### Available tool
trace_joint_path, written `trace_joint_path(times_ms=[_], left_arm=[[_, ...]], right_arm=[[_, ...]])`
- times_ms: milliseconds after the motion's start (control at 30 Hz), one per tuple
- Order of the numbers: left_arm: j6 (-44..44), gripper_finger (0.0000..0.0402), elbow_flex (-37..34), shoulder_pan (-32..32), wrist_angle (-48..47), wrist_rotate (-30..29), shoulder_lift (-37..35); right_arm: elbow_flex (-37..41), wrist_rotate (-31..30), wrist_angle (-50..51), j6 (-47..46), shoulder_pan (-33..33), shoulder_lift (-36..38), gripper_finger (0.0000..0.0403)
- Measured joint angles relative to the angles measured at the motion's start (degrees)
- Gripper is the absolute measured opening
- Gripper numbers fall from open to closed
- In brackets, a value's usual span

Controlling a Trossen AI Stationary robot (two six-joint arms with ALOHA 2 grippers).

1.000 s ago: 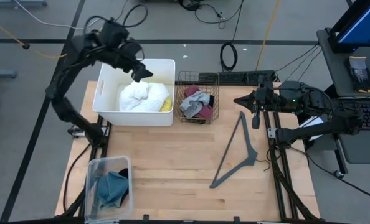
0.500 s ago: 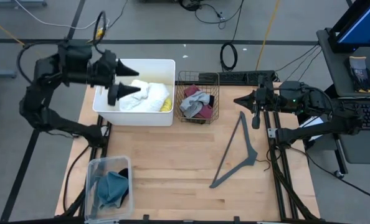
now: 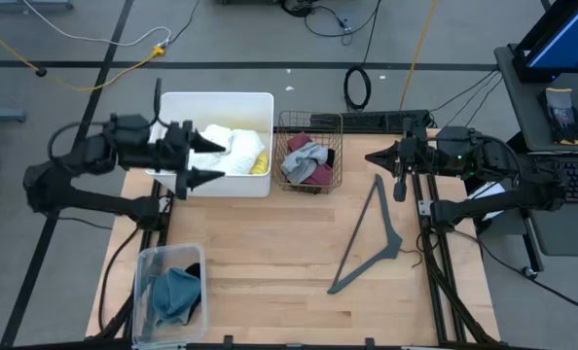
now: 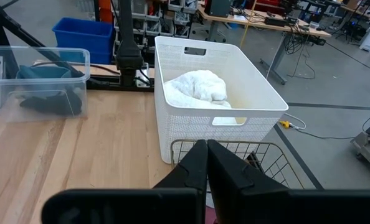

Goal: Pick & Place Cloths
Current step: Return to Home Position

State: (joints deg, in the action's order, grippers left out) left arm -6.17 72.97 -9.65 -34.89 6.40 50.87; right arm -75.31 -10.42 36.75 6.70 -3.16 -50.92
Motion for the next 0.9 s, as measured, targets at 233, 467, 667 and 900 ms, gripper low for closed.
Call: trace_joint_path(times_ms=[233,467,667,900], left_arm=[[-1.2,0.0323,-16.0,4.4,11.3,-3.1,-9.7],[-3.0,0.0319,-29.3,7.2,18.6,-9.6,-17.5],[-2.8,0.0328,-37.2,9.1,23.4,-9.6,-24.0],[-3.0,0.032,-44.3,11.3,25.2,-11.2,-31.1]], right_arm=[[0.0,0.0,-0.1,0.0,0.0,0.0,0.0004],[0.0,-0.1,0.4,0.0,0.0,0.0,0.0004],[0.0,-0.3,4.6,-2.6,-3.4,1.4,0.0004],[0.0,-0.1,6.8,-4.3,-6.7,4.7,0.0004]])
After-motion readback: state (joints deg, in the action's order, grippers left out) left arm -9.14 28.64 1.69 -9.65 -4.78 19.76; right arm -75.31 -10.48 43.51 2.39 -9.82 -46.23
